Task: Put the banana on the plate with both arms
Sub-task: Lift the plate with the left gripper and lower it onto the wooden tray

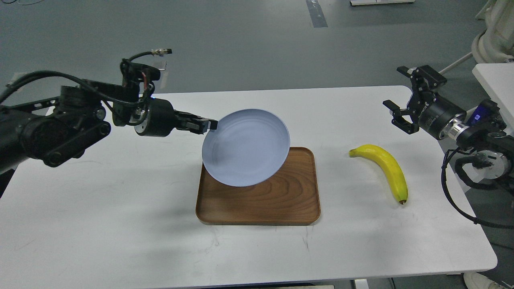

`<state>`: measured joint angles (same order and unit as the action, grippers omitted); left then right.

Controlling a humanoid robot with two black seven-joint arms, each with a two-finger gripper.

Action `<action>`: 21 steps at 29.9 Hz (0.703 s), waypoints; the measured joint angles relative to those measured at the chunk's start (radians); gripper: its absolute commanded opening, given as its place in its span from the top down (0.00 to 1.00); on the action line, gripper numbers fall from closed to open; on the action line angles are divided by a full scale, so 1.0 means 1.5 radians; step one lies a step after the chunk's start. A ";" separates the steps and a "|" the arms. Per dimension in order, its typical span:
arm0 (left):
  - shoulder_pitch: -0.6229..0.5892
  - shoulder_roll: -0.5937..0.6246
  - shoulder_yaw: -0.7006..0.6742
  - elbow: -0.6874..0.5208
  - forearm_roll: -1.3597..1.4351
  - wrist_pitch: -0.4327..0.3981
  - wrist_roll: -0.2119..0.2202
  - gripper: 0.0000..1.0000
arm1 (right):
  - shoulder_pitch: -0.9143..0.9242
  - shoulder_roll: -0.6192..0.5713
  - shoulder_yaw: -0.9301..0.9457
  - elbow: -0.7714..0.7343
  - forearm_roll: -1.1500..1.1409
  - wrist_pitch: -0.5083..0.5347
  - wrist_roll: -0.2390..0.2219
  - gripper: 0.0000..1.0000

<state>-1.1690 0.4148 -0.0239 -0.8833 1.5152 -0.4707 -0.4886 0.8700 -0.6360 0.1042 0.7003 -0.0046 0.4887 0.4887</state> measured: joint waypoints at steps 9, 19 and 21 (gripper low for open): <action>0.009 -0.156 0.059 0.165 -0.001 0.020 0.000 1.00 | 0.000 -0.009 0.000 0.000 0.000 0.000 0.000 0.01; 0.043 -0.211 0.079 0.241 -0.003 0.072 0.000 1.00 | -0.001 -0.016 0.000 0.001 -0.001 0.000 0.000 0.01; 0.045 -0.213 0.084 0.245 -0.003 0.075 0.000 1.00 | -0.001 -0.016 0.000 0.001 -0.003 0.000 0.000 0.01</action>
<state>-1.1022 0.0950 0.1014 -0.5158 1.5113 -0.3577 -0.4886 0.8682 -0.6596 0.1043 0.7011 -0.0093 0.4887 0.4887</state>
